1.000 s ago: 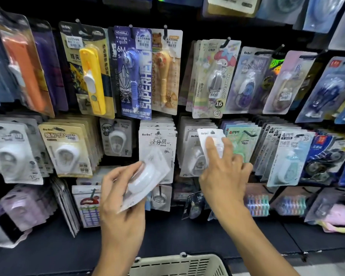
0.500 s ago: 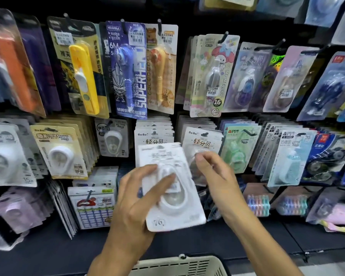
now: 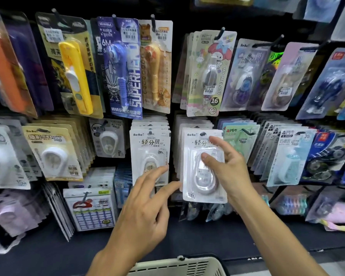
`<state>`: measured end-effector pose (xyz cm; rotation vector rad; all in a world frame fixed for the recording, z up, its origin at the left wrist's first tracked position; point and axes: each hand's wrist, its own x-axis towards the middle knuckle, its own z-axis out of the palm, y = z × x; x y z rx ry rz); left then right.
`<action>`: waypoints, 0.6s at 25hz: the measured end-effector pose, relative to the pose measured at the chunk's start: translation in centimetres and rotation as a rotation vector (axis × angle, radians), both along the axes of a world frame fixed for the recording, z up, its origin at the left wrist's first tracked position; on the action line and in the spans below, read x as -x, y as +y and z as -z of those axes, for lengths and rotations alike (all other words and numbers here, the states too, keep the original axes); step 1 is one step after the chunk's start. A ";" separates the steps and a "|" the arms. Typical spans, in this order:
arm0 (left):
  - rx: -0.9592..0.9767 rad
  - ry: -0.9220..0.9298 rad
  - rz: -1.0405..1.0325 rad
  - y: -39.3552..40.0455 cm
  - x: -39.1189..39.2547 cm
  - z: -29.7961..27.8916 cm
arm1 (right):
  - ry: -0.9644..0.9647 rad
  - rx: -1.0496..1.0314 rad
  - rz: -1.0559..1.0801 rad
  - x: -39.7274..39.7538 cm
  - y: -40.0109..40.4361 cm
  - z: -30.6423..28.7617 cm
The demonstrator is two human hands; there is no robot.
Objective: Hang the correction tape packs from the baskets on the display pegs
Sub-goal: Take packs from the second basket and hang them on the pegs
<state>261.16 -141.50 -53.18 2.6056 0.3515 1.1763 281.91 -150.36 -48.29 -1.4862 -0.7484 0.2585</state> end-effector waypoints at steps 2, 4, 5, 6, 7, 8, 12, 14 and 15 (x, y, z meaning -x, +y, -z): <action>0.014 0.021 -0.007 0.1 0.1 0.3 | -0.038 0.072 0.013 -0.7 1.2 -0.1; 0.029 0.041 -0.035 0.1 0.2 0.6 | -0.206 0.226 0.082 -1.7 3.1 -0.3; 0.033 0.050 -0.044 0.1 0.3 0.7 | -0.326 0.331 0.129 -2.0 3.9 -0.4; 0.035 0.055 -0.050 0.0 0.5 1.0 | -0.423 0.413 0.165 -2.2 4.6 -0.3; 0.032 0.054 -0.053 0.2 0.8 1.5 | -0.444 0.439 0.176 -2.1 5.0 0.1; 0.029 0.054 -0.057 0.5 1.1 2.5 | -0.412 0.415 0.170 -2.0 5.0 1.1; 0.410 0.251 -0.084 1.4 2.6 7.6 | -0.239 0.198 0.256 1.3 2.4 9.1; 0.671 0.570 -0.079 1.3 4.2 11.9 | -0.186 0.334 0.177 4.0 0.5 15.8; 0.747 0.791 -0.074 0.9 5.6 14.5 | -0.139 0.488 0.053 6.0 -0.8 19.6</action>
